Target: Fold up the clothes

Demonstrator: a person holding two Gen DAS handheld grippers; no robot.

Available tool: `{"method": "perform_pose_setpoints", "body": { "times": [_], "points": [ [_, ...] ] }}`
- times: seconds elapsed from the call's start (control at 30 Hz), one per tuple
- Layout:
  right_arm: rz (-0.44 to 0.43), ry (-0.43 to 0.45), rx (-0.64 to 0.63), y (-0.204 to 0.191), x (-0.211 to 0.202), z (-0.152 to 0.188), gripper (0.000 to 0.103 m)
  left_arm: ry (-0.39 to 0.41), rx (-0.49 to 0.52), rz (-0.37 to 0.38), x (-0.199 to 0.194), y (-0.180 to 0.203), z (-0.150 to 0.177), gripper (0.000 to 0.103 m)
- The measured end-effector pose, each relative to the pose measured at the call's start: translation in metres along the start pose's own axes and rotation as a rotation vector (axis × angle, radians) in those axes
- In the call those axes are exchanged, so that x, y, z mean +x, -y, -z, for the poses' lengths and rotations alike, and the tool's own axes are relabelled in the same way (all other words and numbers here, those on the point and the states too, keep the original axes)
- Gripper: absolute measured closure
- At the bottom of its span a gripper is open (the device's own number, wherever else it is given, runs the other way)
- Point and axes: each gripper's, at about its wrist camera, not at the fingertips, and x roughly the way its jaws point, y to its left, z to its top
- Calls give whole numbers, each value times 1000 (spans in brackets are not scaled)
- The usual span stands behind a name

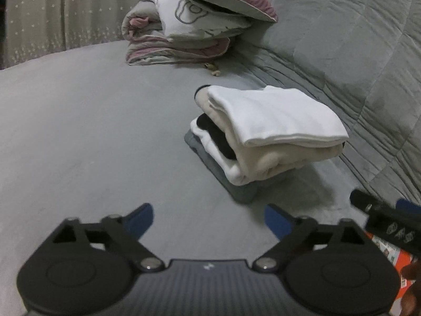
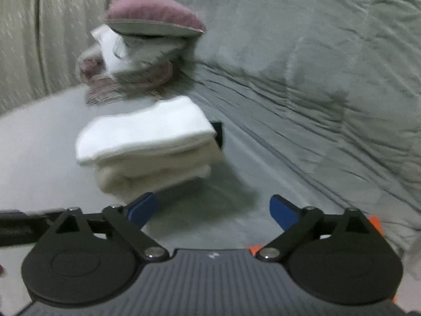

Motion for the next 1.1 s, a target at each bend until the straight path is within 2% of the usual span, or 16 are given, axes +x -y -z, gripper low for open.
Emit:
{"method": "perform_pose_setpoints", "body": {
  "times": [0.17, 0.27, 0.47, 0.63, 0.87, 1.1],
  "points": [
    [-1, -17, -24, -2, 9, 1, 0, -10, 1, -50, 0, 5, 2, 1],
    [16, 9, -33, 3, 7, 0, 0, 18, 27, -97, -2, 7, 5, 1],
    [18, 25, 55, 22, 8, -6, 0, 67, 29, -142, -6, 15, 3, 1],
    [-26, 47, 105, 22, 2, -15, 0, 88, 66, -149, -12, 25, 1, 1],
    [-68, 35, 80, 10, -1, -17, 0, 92, 95, -158, -15, 35, 6, 1],
    [-54, 13, 83, 15, -1, -15, 0, 79, 91, -152, -20, 38, 10, 1]
  ]
}}
